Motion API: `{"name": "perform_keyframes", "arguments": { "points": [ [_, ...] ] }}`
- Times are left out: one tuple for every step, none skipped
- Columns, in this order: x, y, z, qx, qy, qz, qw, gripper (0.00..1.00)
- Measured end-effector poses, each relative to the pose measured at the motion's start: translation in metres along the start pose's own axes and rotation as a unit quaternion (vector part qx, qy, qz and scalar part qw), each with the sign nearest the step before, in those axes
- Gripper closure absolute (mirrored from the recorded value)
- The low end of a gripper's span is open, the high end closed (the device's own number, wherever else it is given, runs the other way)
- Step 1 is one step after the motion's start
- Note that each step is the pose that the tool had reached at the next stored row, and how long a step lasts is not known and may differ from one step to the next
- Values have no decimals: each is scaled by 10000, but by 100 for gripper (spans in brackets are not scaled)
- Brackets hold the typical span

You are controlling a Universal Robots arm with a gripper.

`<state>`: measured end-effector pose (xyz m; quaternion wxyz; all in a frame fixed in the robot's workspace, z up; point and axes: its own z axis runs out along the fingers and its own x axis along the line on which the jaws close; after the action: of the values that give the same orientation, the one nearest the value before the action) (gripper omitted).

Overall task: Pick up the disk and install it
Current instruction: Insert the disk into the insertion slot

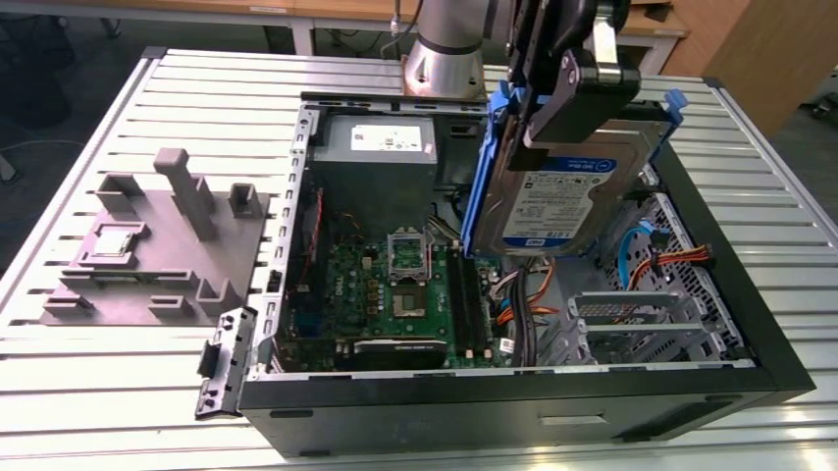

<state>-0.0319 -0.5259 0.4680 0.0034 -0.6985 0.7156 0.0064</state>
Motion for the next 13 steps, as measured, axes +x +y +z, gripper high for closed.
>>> {"name": "perform_keyframes", "arguments": {
  "points": [
    [2,0,0,0,0,0,10000,63],
    [8,0,0,0,0,0,10000,63],
    [20,-1,0,0,1,-1,10000,63],
    [36,-1,1,0,0,0,10000,63],
    [51,-1,1,0,0,0,10000,63],
    [63,-4,2,0,0,0,10000,63],
    [73,-12,4,0,-1,0,10000,63],
    [82,-34,5,0,0,0,10000,63],
    [89,-67,8,0,0,0,10000,63],
    [96,-94,11,0,0,0,10000,63],
    [100,-126,14,0,-1,1,10000,63],
    [103,-155,16,0,-1,0,10000,63],
    [107,-184,18,0,0,0,10000,63]
  ]
}}
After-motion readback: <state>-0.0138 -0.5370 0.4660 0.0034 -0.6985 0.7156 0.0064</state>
